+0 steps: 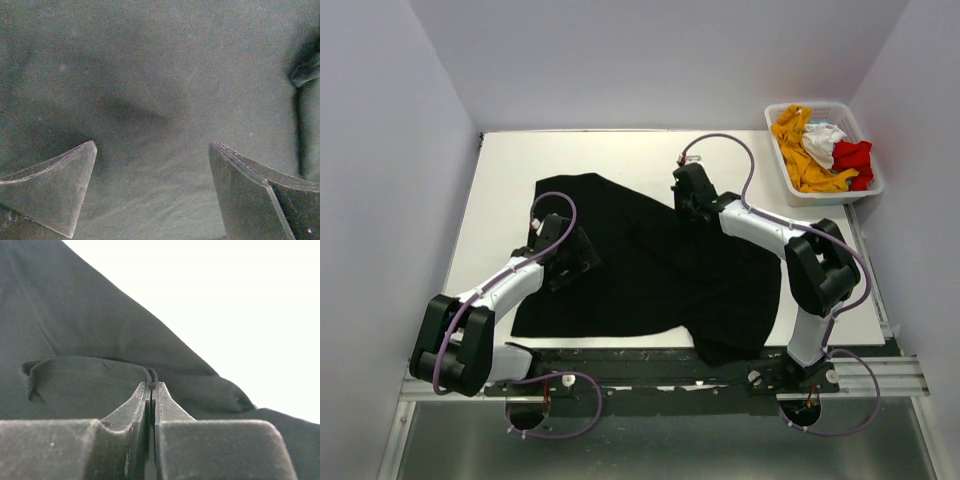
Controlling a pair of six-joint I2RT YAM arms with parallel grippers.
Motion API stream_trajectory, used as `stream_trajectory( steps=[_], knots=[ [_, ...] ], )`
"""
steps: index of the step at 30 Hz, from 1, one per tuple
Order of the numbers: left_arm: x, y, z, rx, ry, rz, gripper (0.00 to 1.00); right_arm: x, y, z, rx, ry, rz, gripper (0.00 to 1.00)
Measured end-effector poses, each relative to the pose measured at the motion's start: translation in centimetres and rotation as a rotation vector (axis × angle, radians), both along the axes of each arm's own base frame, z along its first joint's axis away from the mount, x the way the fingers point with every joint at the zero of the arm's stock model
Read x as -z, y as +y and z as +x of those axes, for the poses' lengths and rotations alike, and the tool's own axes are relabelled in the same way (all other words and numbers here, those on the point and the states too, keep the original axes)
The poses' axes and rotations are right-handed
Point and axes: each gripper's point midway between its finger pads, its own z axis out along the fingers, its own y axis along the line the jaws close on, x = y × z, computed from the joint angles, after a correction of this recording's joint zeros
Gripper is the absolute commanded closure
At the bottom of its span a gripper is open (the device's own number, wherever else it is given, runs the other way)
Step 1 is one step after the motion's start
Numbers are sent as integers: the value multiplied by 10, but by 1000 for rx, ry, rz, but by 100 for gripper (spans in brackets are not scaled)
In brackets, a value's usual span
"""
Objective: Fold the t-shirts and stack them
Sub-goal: Flatten out the tshirt
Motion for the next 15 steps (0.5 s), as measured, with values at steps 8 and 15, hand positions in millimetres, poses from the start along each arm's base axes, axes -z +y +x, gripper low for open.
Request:
stream_trajectory(
  steps=[8,15],
  knots=[
    [0,-2,3,4,6,-7,1,-42,-28,75,73,-153,-93,94],
    [-1,-3,4,8,14,-6,1,-31,-84,154,153,-196,-205,94]
  ],
)
